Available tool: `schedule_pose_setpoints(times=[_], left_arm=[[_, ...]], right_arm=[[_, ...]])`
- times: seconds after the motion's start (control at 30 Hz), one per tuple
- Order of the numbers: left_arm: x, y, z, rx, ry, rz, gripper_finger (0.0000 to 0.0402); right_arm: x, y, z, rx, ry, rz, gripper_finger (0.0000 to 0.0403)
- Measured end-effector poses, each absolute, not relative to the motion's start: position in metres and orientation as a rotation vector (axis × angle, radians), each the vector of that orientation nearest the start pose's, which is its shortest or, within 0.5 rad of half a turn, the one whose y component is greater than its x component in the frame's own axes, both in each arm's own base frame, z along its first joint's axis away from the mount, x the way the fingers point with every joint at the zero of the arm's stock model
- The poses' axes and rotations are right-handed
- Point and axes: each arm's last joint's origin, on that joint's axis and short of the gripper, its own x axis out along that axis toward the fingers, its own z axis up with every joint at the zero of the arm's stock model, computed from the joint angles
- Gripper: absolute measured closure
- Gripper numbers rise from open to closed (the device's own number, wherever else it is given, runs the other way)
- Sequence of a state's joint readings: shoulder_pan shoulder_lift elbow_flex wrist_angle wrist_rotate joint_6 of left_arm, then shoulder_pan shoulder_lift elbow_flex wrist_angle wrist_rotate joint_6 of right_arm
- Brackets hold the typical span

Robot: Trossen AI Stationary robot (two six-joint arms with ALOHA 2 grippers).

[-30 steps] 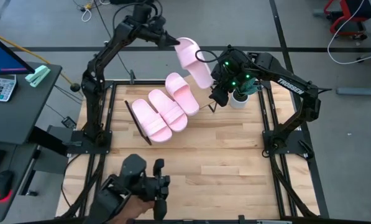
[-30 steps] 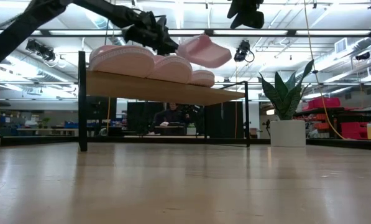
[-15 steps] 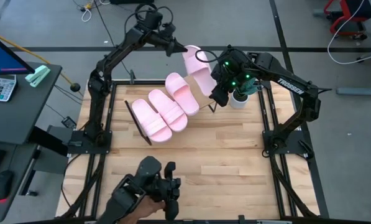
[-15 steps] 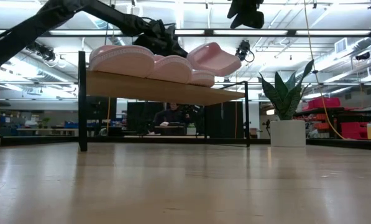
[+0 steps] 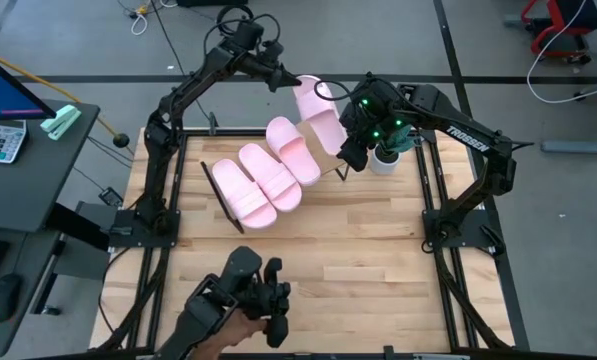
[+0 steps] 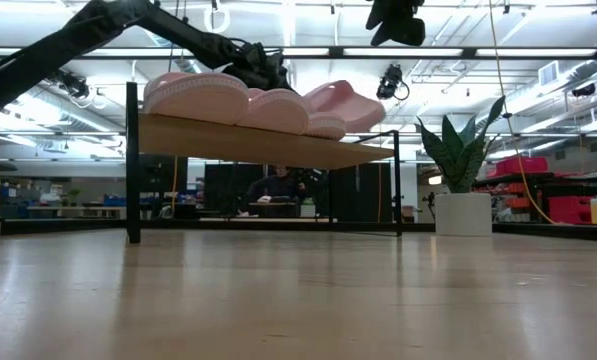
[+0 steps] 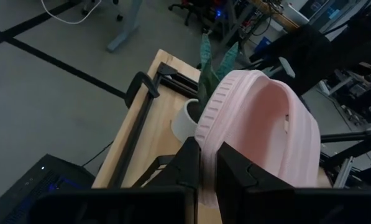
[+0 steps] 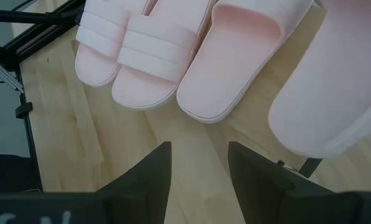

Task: Pick and place slides into the shelf
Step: Put the pink slipper on the shelf

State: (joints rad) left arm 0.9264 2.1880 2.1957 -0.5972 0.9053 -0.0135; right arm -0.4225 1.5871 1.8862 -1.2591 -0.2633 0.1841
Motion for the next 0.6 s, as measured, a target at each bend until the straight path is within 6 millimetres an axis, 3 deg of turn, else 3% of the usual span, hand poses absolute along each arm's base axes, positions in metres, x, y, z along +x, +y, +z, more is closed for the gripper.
schedule_pose_setpoints(times=[0.43,0.6], left_arm=[[0.311,0.375,0.280,-0.622,0.459,0.017,0.0372],[0.311,0.374,0.278,-0.657,0.465,0.018,0.0372]], right_arm=[[0.273,-0.114,0.419,0.517,0.891,-0.242,0.0239],[0.273,-0.114,0.419,0.517,0.891,-0.242,0.0239]])
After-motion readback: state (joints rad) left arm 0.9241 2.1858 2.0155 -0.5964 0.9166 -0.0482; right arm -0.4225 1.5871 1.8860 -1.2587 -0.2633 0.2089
